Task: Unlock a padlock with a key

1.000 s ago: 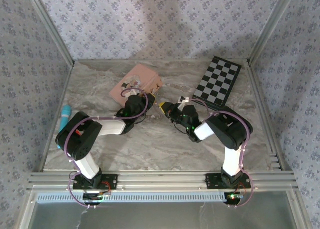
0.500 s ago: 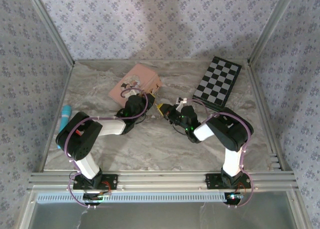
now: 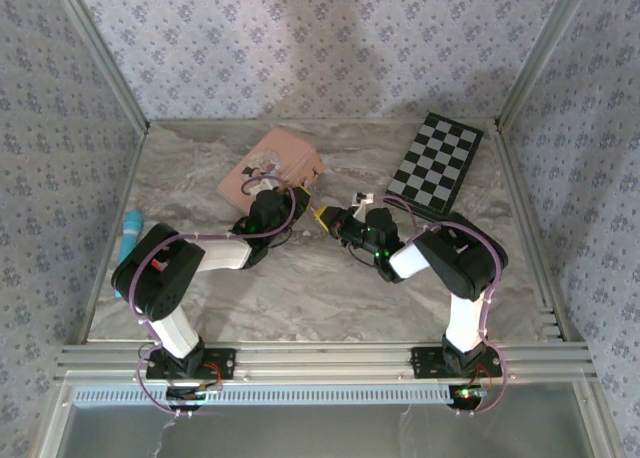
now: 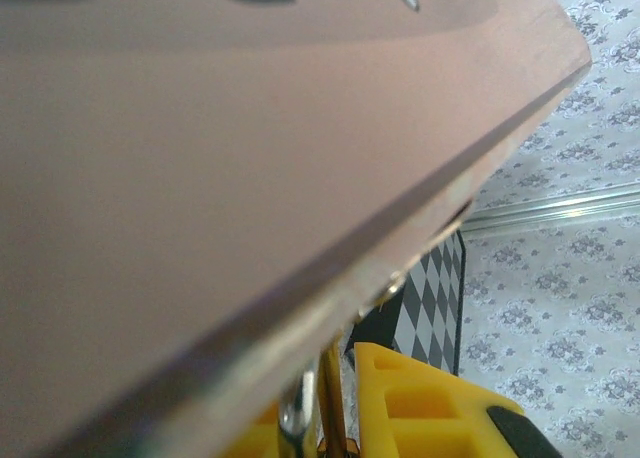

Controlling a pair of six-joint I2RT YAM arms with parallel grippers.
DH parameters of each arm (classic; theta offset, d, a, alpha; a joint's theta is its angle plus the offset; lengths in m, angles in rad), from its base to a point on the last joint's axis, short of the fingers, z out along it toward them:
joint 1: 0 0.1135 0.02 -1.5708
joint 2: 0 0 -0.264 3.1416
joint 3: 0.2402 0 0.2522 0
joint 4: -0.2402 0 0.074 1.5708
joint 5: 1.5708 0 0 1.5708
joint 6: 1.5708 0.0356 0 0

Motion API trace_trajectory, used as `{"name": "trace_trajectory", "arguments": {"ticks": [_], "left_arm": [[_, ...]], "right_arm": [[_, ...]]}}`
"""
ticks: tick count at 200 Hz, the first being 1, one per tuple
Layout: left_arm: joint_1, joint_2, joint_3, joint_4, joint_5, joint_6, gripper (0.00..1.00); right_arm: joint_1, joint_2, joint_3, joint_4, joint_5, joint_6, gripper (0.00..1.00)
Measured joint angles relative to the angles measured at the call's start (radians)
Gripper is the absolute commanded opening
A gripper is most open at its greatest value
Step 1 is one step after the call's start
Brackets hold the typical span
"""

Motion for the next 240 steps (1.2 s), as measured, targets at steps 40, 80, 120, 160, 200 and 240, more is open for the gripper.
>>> {"name": "trace_trajectory", "arguments": {"ticks": [40, 80, 120, 160, 200, 240], "left_arm": [[0.000, 0.000, 0.000, 0.000, 0.011, -0.006, 0.00], [-0.001, 0.000, 0.000, 0.000, 0.059, -0.010, 0.00], [-0.004, 0.000, 0.000, -0.002, 0.083, -0.014, 0.00], [-0.004, 0.000, 0.000, -0.001, 0.084, -0.020, 0.00], [-0.004, 0.000, -0.008, 0.022, 0.085, 0.008, 0.00], [0.012, 0.006, -0.042, 0.189, 0.129, 0.098, 0.00]], "right_arm": [[-0.028, 0.011, 0.004, 0.015, -0.055, 0.001, 0.00], [-0.043, 0.011, 0.008, 0.014, -0.090, 0.000, 0.00], [-0.042, 0.011, 0.011, 0.016, -0.089, 0.000, 0.00], [-0.043, 0.013, 0.011, 0.021, -0.090, 0.001, 0.00], [-0.055, 0.031, 0.011, 0.055, -0.110, 0.042, 0.00], [-0.109, 0.032, 0.056, 0.060, -0.246, 0.195, 0.00]]}}
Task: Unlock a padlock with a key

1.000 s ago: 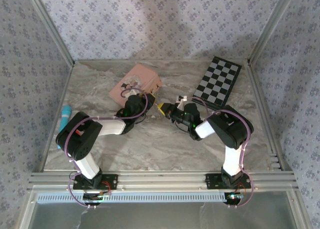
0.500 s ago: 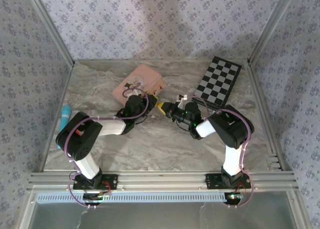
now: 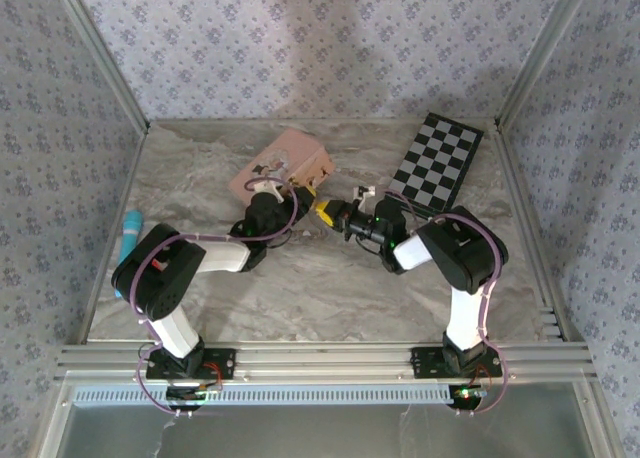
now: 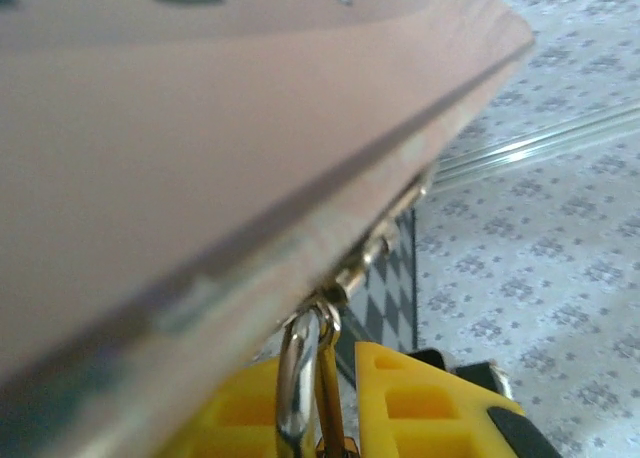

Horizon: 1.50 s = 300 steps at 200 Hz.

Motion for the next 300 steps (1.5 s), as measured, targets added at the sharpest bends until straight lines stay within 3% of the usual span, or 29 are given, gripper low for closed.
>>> {"name": "trace_trajectory", "arguments": {"ticks": [61, 99, 164, 257, 300], "left_arm": [[0.031, 0.114, -0.001, 0.339, 0.081, 0.018, 0.00], [0.031, 0.122, -0.001, 0.379, 0.083, 0.065, 0.00], [0.031, 0.141, 0.013, 0.392, 0.076, 0.077, 0.00], [-0.024, -0.018, 0.060, -0.126, -0.043, 0.024, 0.00], [-0.033, -0.018, 0.068, -0.251, -0.078, 0.016, 0.00]], "right_arm": [[-0.066, -0.003, 0.079, -0.014, -0.145, 0.340, 0.00], [-0.070, -0.003, 0.086, -0.015, -0.146, 0.440, 0.00], [-0.076, -0.003, 0.086, -0.019, -0.131, 0.473, 0.00], [-0.111, -0.023, 0.085, -0.020, -0.039, 0.233, 0.29], [-0.110, -0.073, 0.034, -0.043, -0.014, 0.086, 0.36]]}}
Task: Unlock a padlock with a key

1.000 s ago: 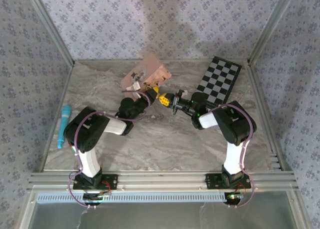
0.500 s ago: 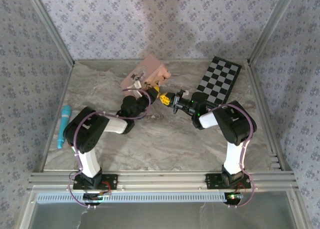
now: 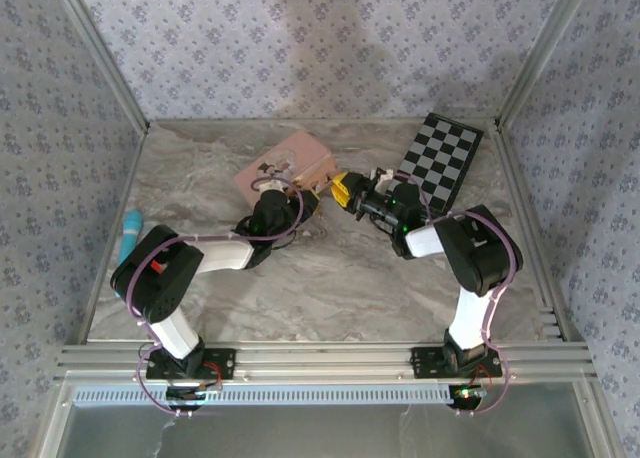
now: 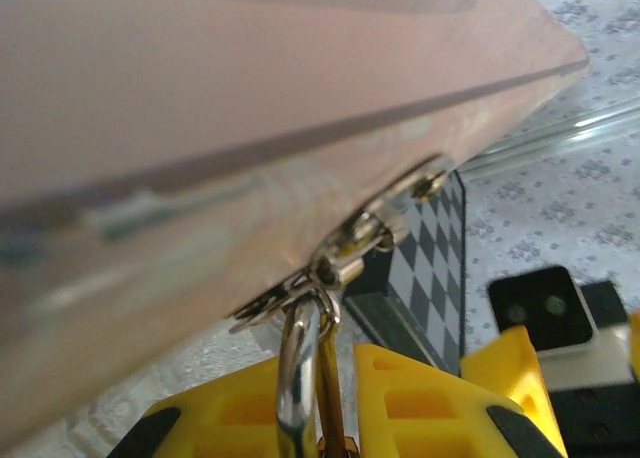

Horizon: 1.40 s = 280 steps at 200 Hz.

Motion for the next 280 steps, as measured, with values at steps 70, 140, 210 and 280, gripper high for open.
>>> {"name": "trace_trajectory", "arguments": {"ticks": [70, 140, 210, 280], "left_arm": [[0.000, -0.007, 0.044, -0.143, -0.029, -0.026, 0.00], [0.000, -0.007, 0.032, -0.103, -0.021, -0.090, 0.00], [-0.002, -0.007, 0.013, -0.059, -0.018, -0.119, 0.00], [-0.005, -0.007, 0.006, -0.041, -0.018, -0.137, 0.00]], "right_arm": [[0.130, -0.331, -0.011, -0.640, 0.062, -0.593, 0.37], [0.197, -0.240, -0.114, -0.560, 0.162, -0.578, 0.43], [0.209, 0.011, -0.191, -0.046, 0.285, -0.332, 0.48], [0.209, 0.038, -0.154, 0.083, 0.300, -0.269, 0.39]]}}
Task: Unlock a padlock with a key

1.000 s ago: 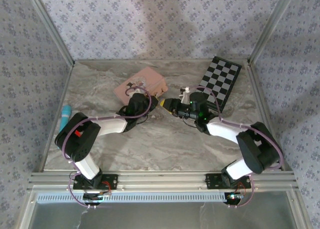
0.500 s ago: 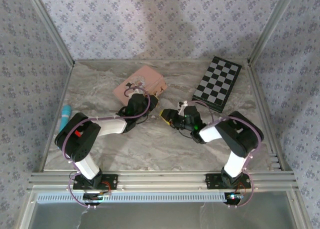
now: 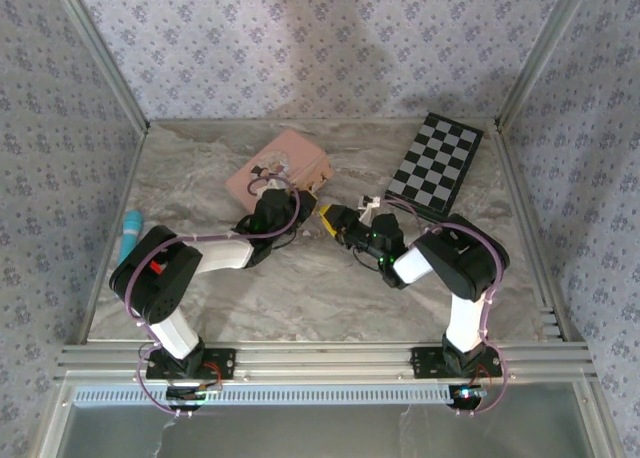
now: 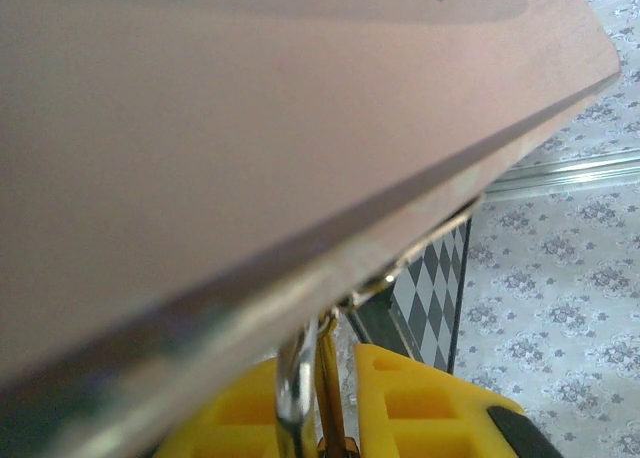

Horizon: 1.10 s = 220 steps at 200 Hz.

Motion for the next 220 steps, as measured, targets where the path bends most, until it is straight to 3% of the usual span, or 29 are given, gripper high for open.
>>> {"name": "trace_trajectory", "arguments": {"ticks": [65, 110, 140, 165, 191, 220], "left_arm": [[-0.003, 0.000, -0.008, 0.024, 0.000, -0.013, 0.00], [-0.003, 0.000, -0.011, 0.038, -0.003, -0.020, 0.00], [-0.003, 0.000, -0.014, 0.047, -0.006, -0.020, 0.00], [-0.003, 0.000, -0.022, 0.068, -0.007, -0.019, 0.00], [-0.001, 0.019, -0.058, 0.201, -0.003, 0.014, 0.00], [0.017, 0.101, -0.094, 0.476, 0.027, 0.068, 0.00]], "right_arm": [[0.001, 0.018, 0.031, 0.009, -0.003, 0.028, 0.10], [0.001, 0.020, 0.031, 0.007, 0.000, 0.041, 0.12], [0.001, 0.020, 0.032, 0.008, -0.001, 0.046, 0.00], [-0.005, 0.020, 0.038, 0.006, -0.008, 0.076, 0.00], [-0.029, 0.020, 0.054, 0.003, -0.056, 0.166, 0.00], [-0.082, 0.019, 0.104, -0.029, -0.167, 0.352, 0.00]]}}
